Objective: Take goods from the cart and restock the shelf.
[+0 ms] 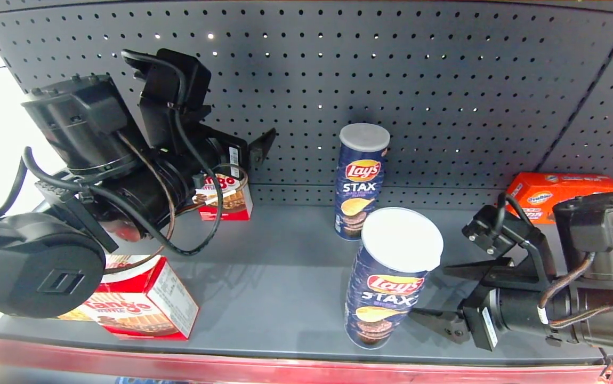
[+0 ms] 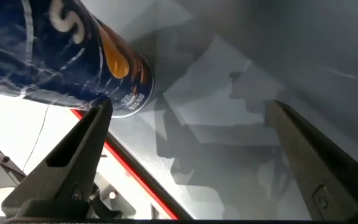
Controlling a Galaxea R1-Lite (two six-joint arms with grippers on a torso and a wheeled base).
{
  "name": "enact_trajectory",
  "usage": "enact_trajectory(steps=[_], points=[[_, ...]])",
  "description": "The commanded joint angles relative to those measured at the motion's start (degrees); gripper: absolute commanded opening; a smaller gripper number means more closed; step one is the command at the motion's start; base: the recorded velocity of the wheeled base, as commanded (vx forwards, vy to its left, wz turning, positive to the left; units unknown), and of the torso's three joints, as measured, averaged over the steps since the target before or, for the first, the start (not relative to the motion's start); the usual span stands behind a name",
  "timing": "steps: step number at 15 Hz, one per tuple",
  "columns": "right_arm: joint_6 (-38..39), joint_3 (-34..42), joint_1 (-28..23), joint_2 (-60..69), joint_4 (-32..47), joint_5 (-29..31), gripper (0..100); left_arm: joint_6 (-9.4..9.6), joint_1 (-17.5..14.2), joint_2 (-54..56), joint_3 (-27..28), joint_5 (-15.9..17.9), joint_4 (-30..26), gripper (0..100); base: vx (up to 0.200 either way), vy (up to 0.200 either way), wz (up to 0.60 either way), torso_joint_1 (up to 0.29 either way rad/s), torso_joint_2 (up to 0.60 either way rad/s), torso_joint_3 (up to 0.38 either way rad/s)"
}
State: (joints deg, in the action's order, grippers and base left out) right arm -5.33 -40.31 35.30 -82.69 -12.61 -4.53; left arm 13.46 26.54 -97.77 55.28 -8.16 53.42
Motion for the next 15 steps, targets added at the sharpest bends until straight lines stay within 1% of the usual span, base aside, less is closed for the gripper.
enact_trajectory(steps=[1, 15], points=[[-0.03, -0.12, 0.38, -0.46, -0.05, 0.05, 100, -0.01, 0.0, -0.05, 0.0, -0.02, 0.02, 100, 0.0, 0.0, 0.0, 0.0, 0.0, 0.0], [-0.21, -3.28, 0.47, -4.15, -0.4, -0.04, 100, -0.01, 0.0, -0.14, -0.09, -0.02, 0.02, 100, 0.0, 0.0, 0.0, 0.0, 0.0, 0.0]])
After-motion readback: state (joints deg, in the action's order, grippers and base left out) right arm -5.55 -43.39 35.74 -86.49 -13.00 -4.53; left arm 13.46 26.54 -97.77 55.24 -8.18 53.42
